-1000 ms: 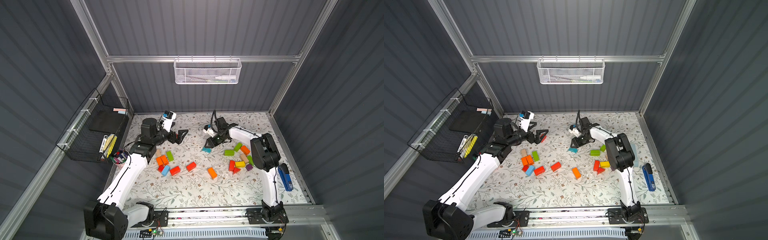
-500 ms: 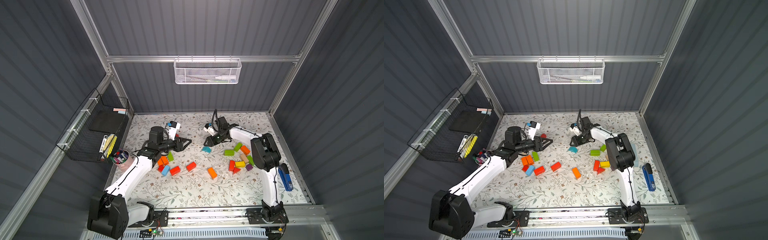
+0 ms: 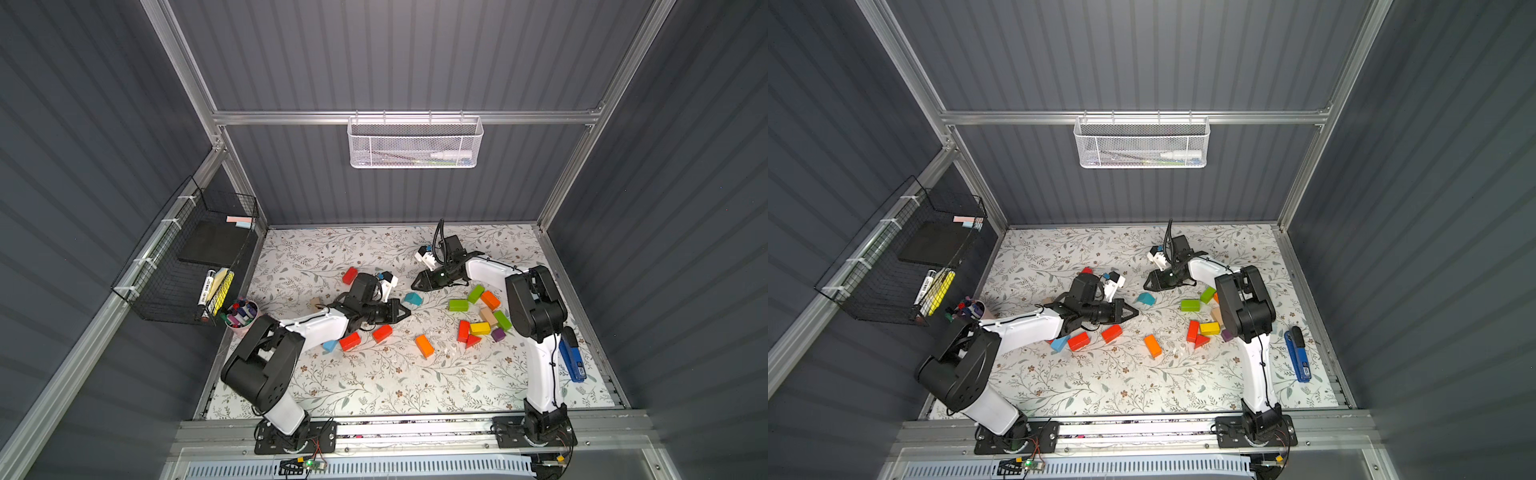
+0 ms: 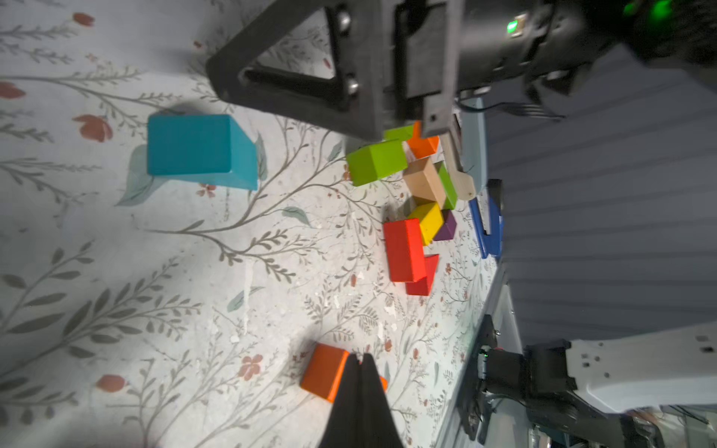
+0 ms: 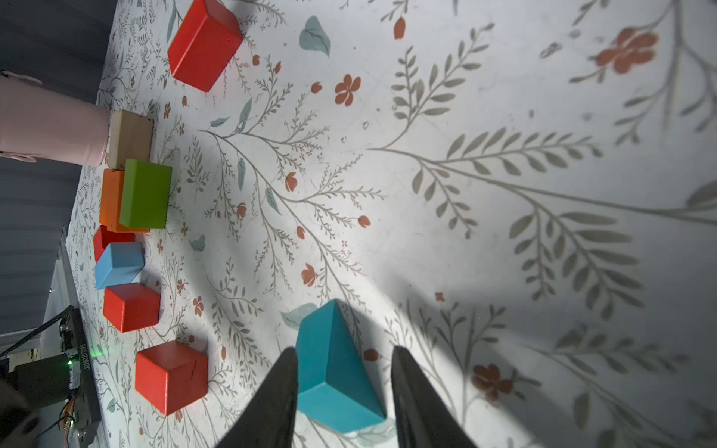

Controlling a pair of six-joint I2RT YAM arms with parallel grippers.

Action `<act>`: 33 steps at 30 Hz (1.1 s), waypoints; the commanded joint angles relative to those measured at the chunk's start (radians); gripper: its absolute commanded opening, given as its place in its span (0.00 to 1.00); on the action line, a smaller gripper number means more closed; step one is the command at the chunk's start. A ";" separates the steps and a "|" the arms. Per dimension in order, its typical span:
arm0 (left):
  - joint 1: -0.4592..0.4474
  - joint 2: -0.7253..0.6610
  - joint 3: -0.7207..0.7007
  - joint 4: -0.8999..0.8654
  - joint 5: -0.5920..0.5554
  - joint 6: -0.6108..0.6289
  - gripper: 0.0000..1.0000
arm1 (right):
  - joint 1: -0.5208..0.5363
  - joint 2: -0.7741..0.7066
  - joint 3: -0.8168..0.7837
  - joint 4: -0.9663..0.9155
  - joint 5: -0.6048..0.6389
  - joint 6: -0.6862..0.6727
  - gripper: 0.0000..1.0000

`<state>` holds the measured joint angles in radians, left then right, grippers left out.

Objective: Assemble a heart with building blocks
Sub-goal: Adjust the building block at the center of the board.

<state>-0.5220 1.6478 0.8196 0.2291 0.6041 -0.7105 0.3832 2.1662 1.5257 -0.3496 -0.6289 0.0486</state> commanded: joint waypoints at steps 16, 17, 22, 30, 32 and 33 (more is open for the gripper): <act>-0.007 0.283 0.180 0.066 -0.132 -0.044 0.00 | -0.002 0.007 -0.004 0.012 -0.062 0.029 0.34; -0.007 0.288 0.183 0.054 -0.135 -0.042 0.00 | -0.001 0.009 -0.004 0.012 -0.063 0.030 0.34; -0.007 0.309 0.203 0.024 -0.156 -0.035 0.00 | -0.001 0.014 -0.007 0.013 -0.072 0.031 0.30; -0.007 0.333 0.212 0.014 -0.167 -0.036 0.00 | 0.000 0.036 0.002 0.001 -0.065 0.026 0.27; -0.007 0.337 0.217 0.008 -0.192 -0.036 0.00 | 0.001 0.040 0.002 -0.002 -0.064 0.022 0.27; -0.007 0.341 0.220 0.007 -0.193 -0.036 0.00 | 0.002 0.041 0.002 -0.004 -0.067 0.022 0.27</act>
<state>-0.5259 1.9705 1.0077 0.2607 0.4393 -0.7433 0.3824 2.1822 1.5257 -0.3370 -0.6781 0.0784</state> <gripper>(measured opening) 0.046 0.267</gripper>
